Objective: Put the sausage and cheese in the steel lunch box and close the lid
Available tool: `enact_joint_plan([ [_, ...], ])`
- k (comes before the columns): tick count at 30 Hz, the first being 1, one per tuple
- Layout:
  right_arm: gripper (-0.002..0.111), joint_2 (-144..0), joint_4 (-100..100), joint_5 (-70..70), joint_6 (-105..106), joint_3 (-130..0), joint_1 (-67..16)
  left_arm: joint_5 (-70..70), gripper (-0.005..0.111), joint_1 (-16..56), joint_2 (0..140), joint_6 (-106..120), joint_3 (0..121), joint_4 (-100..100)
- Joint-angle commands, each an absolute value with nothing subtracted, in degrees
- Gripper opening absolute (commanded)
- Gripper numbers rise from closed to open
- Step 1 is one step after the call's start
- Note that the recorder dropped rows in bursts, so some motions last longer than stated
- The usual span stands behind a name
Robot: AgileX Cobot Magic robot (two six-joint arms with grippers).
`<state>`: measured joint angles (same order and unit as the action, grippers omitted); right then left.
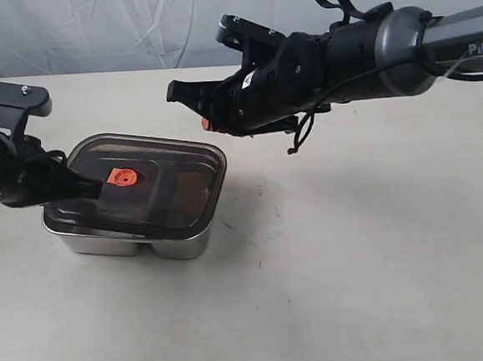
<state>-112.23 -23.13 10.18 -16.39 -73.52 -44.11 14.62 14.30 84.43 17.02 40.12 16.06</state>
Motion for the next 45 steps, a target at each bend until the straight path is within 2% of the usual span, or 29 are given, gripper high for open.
enact_joint_plan([
  [1, -0.001, -116.57, -22.76, 8.43, -15.83, -77.06, -44.04, 11.76, 0.000, 14.24, 79.41, 16.95, 40.12, 15.75],
  [18, -0.001, -126.00, -22.90, 18.85, -14.79, -94.39, -44.04, 10.67, 0.000, 9.22, 76.72, 16.95, 40.12, 14.71],
  [30, -0.001, -128.52, -22.59, 28.92, -14.79, -98.05, -44.14, 10.80, 0.000, 9.22, 76.72, 16.95, 40.12, 14.93],
  [45, -0.001, -128.52, -22.16, 17.98, -13.50, -98.05, -46.90, 8.05, 0.000, 9.22, 76.72, 16.85, 40.12, 17.30],
])
